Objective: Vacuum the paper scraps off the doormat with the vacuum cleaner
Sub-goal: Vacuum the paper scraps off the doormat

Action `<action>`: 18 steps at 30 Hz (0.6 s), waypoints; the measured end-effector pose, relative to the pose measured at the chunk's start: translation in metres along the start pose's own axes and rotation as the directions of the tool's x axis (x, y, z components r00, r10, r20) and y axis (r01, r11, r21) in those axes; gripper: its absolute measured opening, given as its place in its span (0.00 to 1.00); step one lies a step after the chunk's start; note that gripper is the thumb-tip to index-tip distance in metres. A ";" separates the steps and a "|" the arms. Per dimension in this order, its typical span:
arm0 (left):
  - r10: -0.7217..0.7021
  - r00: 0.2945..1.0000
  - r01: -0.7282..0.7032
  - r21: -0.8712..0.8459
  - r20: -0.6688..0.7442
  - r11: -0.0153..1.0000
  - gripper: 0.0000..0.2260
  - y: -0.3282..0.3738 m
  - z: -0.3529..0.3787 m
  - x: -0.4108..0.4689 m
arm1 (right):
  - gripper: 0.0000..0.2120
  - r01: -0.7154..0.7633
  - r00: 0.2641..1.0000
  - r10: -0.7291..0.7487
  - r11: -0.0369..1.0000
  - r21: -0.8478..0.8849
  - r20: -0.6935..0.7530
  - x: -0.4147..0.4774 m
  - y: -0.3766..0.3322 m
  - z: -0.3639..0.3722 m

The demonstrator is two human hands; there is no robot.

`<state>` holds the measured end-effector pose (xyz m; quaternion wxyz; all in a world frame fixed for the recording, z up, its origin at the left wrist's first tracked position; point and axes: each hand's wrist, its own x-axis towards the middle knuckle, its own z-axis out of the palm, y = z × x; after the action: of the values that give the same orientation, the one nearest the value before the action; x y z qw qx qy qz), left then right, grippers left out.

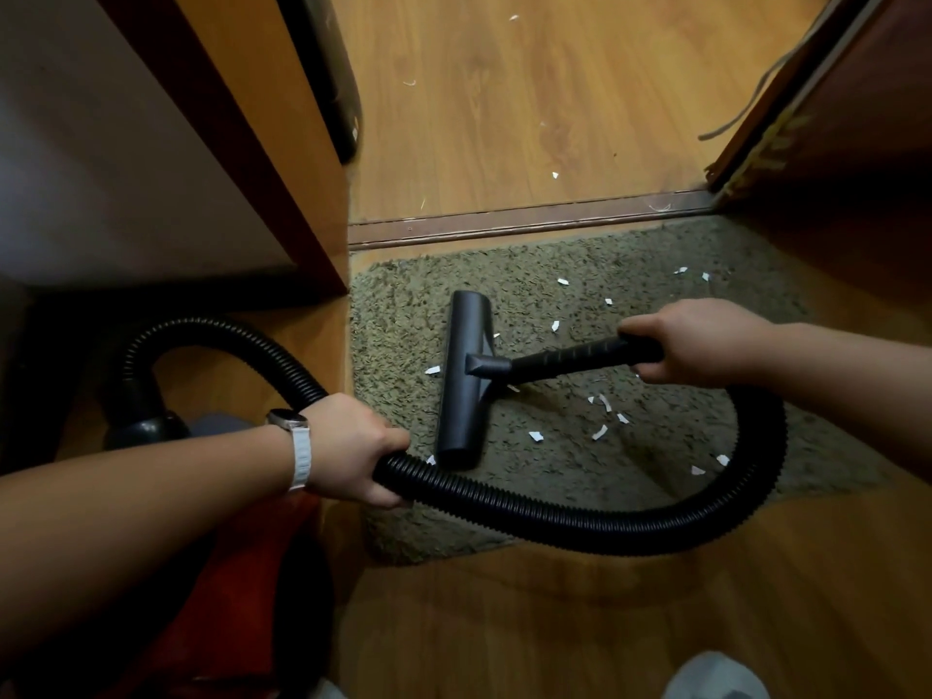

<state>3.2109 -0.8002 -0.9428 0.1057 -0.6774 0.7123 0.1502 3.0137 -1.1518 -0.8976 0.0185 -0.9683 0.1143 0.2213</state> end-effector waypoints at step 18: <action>0.125 0.990 -0.126 0.011 0.057 0.992 0.29 -0.003 0.012 -0.022 | 0.11 0.051 0.998 -0.052 0.998 -0.041 -0.034 0.046 -0.078 -0.017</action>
<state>3.2141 -0.7754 -0.9465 0.1207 -0.6260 0.7513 0.1705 3.0790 -1.0870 -0.9036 0.0027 -0.9749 0.0850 0.2060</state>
